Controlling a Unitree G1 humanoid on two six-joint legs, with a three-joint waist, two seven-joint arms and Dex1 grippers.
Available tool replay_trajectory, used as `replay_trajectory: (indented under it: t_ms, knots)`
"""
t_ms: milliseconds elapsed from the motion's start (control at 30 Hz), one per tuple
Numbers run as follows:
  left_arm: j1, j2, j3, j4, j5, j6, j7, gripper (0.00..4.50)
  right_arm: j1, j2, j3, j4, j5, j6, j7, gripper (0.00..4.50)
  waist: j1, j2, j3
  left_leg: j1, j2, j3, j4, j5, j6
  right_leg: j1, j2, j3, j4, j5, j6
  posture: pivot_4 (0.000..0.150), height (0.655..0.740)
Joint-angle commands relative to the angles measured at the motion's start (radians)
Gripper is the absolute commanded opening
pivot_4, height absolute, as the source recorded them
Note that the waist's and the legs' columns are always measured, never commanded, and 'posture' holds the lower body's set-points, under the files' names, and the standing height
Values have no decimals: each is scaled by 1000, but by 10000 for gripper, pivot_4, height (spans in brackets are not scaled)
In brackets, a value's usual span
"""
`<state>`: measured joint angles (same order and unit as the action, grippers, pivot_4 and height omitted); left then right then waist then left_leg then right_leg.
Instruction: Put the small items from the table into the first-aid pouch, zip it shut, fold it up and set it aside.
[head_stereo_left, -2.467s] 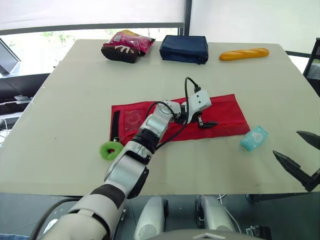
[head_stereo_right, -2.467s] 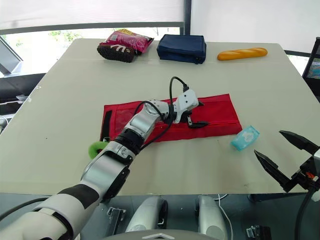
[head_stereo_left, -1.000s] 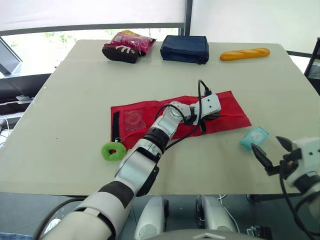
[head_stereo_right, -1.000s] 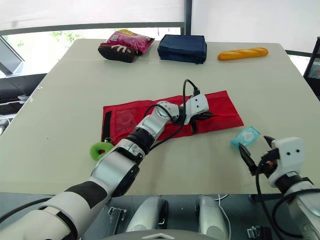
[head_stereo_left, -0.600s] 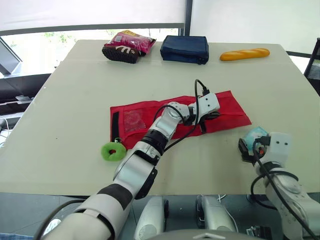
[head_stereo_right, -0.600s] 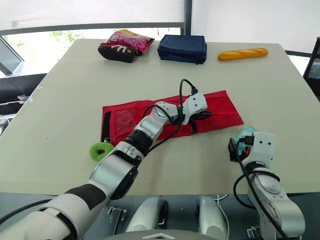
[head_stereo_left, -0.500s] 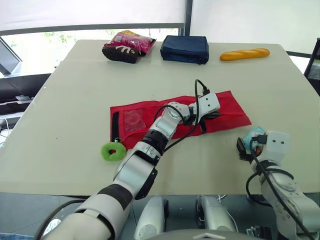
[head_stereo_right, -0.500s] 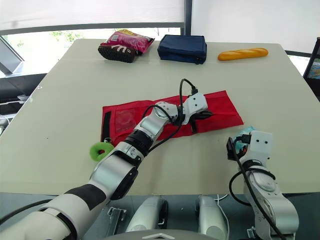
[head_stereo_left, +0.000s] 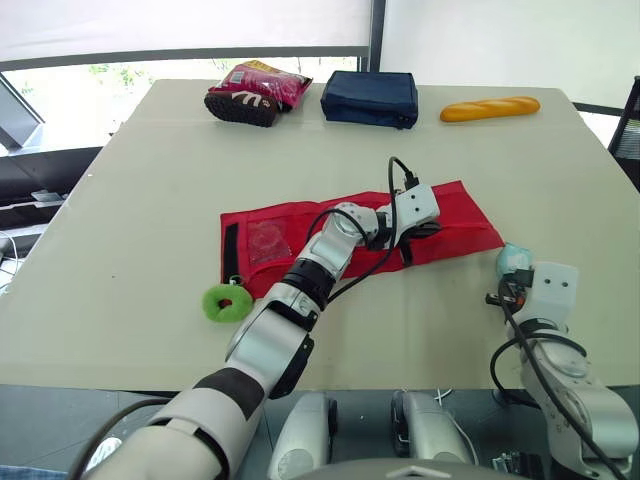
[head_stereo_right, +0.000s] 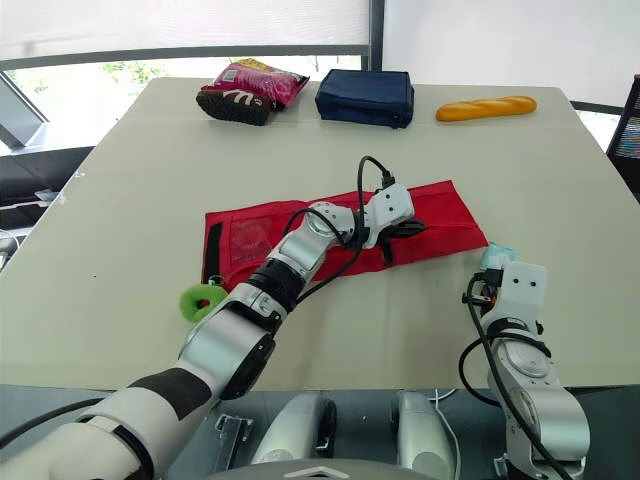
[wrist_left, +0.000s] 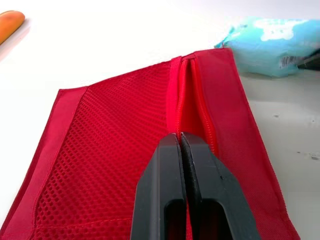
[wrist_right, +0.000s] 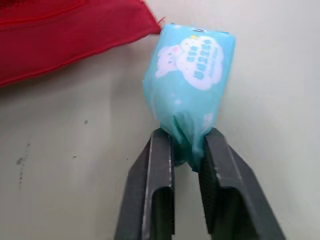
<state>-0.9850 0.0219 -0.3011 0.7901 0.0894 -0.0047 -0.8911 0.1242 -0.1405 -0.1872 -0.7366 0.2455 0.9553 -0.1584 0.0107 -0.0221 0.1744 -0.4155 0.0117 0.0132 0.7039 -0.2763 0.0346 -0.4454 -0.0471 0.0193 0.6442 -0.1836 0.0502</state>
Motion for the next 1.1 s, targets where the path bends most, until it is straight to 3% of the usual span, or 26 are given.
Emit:
replay_trajectory:
  t_ms: [33, 333, 500, 667, 800, 1000, 1100]
  knots:
    - [12, -14, 23, -85, -66, 19, -67, 0, 41, -54, -63, -87, 42, -15, 95, 530, 0, 0, 0, 0, 0, 0, 0, 0, 0, 0, 0, 0, 0, 0, 0, 1500, 7134]
    - [81, -12, 6, -261, -167, 152, -229, 0, 301, -358, -475, -283, 503, -9, 604, 530, 1, 2, 0, 1, 0, -1, 0, 0, 0, 1, 0, 0, 0, -2, 4, 1500, 7134]
    - [98, -20, -15, -277, -161, 160, -239, 0, 405, -438, -539, -311, 695, -42, 586, 530, 1, 1, 0, 1, 0, -1, 0, 0, 0, 1, 1, 0, 0, -2, 4, 1500, 7134]
    - [95, -27, -19, -252, -158, 155, -230, 0, 555, -464, -791, -245, 693, -89, 658, 530, 7, 2, 0, 0, -1, -2, 0, 0, 0, 1, 0, 0, -1, -2, 4, 1500, 7134]
    - [91, -33, -22, -237, -158, 148, -230, 0, 674, -490, -919, -257, 848, -126, 744, 530, 2, 1, 0, 0, -1, -3, 0, -1, 1, 2, 0, 1, -2, -3, 5, 1500, 7134]
    - [89, -59, -24, -225, -159, 145, -224, 0, 597, -564, -779, -275, 896, -126, 570, 530, 1, 1, 0, 1, 0, -1, 0, -1, 1, 2, 1, 2, -2, -6, 1, 1500, 7134]
    - [95, -67, -30, -229, -155, 141, -219, 0, 496, -574, -599, -269, 856, -92, 435, 530, 3, 1, 0, 0, -1, -2, 0, -1, 1, 2, 1, 2, -2, -6, 1, 1500, 7134]
